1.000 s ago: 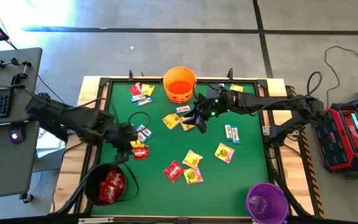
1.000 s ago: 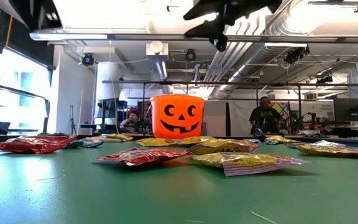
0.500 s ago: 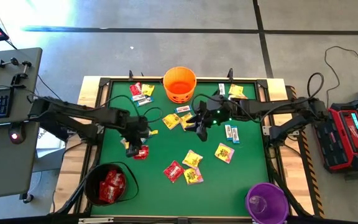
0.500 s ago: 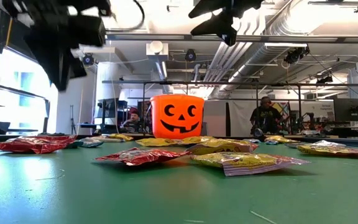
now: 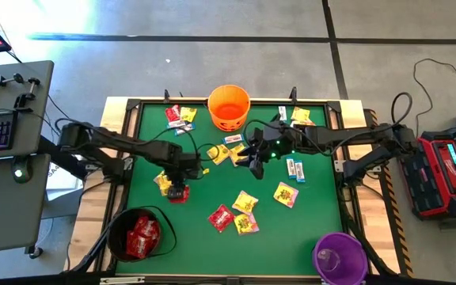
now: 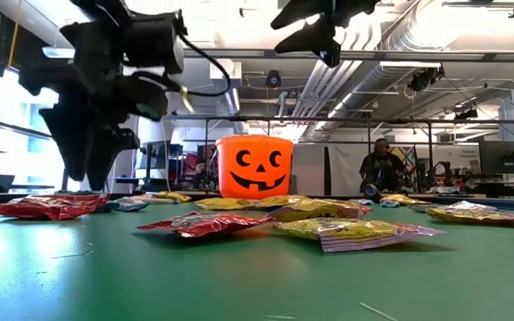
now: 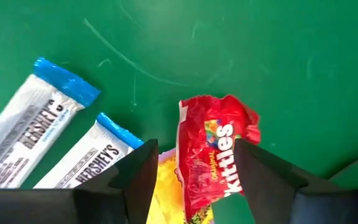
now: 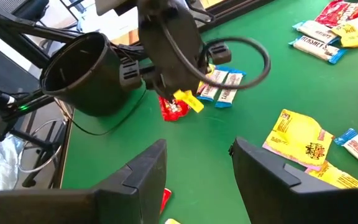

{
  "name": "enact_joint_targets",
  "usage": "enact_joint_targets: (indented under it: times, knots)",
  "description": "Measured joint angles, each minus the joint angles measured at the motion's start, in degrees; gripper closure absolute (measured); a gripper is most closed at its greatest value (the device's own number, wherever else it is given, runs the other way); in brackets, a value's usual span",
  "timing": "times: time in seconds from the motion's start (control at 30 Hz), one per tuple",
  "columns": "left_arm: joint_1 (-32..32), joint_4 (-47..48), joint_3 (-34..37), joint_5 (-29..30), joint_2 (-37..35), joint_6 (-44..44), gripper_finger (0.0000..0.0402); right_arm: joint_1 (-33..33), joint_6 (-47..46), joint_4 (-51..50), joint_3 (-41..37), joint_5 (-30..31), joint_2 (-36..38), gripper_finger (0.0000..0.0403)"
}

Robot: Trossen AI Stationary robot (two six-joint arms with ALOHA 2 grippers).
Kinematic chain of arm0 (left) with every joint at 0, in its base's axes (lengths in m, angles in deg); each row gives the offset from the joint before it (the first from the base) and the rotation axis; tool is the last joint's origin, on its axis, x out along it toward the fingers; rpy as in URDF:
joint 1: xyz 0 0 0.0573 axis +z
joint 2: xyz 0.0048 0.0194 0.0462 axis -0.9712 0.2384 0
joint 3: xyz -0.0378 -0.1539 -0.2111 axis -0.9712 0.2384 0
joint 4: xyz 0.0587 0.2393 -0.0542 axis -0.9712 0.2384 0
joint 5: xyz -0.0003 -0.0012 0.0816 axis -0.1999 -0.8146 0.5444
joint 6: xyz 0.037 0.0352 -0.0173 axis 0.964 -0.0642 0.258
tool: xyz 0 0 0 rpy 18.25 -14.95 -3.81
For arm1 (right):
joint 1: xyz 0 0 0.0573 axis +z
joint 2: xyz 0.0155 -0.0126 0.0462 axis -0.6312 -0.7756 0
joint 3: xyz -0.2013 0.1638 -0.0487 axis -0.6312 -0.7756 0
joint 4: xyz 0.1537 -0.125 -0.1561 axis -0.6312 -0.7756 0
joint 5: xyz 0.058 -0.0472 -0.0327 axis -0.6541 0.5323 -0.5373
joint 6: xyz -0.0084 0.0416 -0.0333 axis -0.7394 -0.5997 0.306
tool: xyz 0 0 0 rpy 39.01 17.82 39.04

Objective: Sort candy by brand, put in halloween buckets
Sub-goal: Put the red candy into the black bucket

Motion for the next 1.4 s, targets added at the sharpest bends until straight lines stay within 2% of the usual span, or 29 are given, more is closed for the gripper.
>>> enact_joint_targets:
  times: [0.23, 0.33, 0.47, 0.63, 0.7, 1.0, 1.27, 1.4]
  knots:
    - [0.0, -1.0, 0.0, -2.9, 4.2, 0.8, 0.0204, 0.0, 0.2, -0.7, 0.0, 1.4, 0.0, 0.0234]
    - [-0.3, -2.8, 0.0, -3.2, 5.1, 0.3, 0.0221, 0.0, 0.2, -0.9, 0.0, 1.6, 0.0, 0.0234]
    - [-0.8, -4.5, 0.0, -3.1, 5.5, 0.1, 0.0275, 0.0, 0.2, -1.2, 0.0, 2.3, 0.0, 0.0234]
    - [-1.2, -5.0, 0.0, -3.2, 5.6, 0.5, 0.0374, 0.0, 0.5, -1.9, 0.0, 3.8, 0.0, 0.0234]
    - [-1.2, -4.9, 0.0, -3.2, 5.6, 0.6, 0.0394, 0.0, 1.0, -1.9, 0.0, 4.1, 0.0, 0.0234]
    - [-1.4, -1.5, -3.3, -3.1, 2.0, 2.0, 0.0401, 0.0, 1.5, -2.1, 0.0, 4.1, 0.0, 0.0234]
    - [-1.4, -1.0, -7.8, -2.7, -5.3, 2.1, 0.0401, 0.0, 2.2, -2.2, 0.0, 4.4, 0.0, 0.0234]
    - [-1.4, -0.9, -9.8, -3.0, -9.6, 1.7, 0.0401, -0.1, 2.6, -2.2, 0.0, 6.5, 0.0, 0.0234]
